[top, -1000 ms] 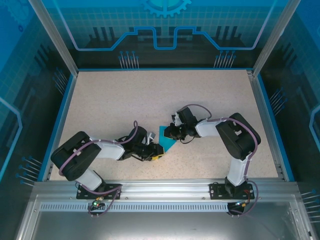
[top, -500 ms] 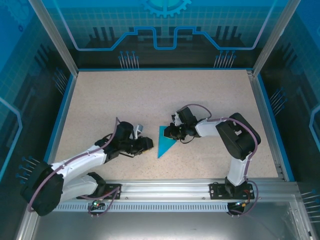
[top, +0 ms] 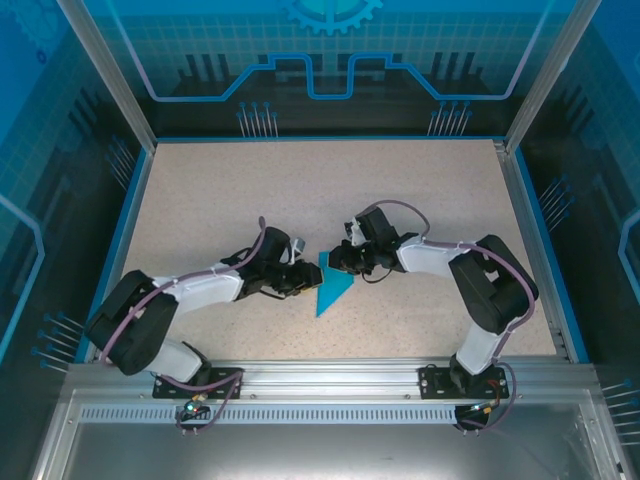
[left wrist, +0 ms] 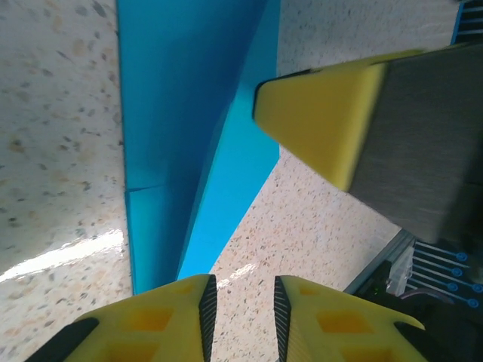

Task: Fold a paper plane with a square sheet of paper (pick it up from the middle)
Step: Fourth fold the wing at the center of the table.

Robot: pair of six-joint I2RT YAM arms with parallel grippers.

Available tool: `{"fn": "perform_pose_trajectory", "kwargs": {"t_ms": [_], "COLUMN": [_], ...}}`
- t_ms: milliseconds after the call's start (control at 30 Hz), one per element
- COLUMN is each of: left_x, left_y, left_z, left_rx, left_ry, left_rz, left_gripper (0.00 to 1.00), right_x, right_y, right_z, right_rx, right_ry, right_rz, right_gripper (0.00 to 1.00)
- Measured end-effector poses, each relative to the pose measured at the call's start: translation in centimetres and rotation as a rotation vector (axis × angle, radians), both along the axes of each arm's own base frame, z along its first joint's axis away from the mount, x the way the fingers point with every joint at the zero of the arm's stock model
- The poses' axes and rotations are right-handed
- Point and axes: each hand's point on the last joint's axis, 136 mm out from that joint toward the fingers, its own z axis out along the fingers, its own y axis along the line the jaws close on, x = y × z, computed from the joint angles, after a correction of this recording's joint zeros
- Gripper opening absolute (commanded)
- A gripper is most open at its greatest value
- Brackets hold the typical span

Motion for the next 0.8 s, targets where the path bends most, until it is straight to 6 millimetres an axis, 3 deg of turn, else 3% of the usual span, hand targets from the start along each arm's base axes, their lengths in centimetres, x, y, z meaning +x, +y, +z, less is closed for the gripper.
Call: {"fn": "perform_pose_trajectory", "kwargs": {"t_ms": [300,567,800], "left_x": [-0.1,-0.4,-0.6], "left_y": [-2.3,-2.1,-1.9], "left_z": [-1.5,-4.1,-5.1], "left_rx": [0.014,0.076,0.111], "left_ry": [0.016,0.048,0.052], "left_rz": [-0.056,-0.062,-0.063], "left_gripper": [0.25,0.21,0.2], "right_x": [0.1,-0.3,-0.3], "right_y": [0.0,-0.4,-0.4], "right_z": [-0.9,-3.6,-3.7], "right_rx": [-0.016,-0.057,-0.058], "right_ry": [0.015,0.072,0.073], "right_rz": [-0.003,-0.005,-0.005], "right_gripper": [0.17,0.17,0.17]}}
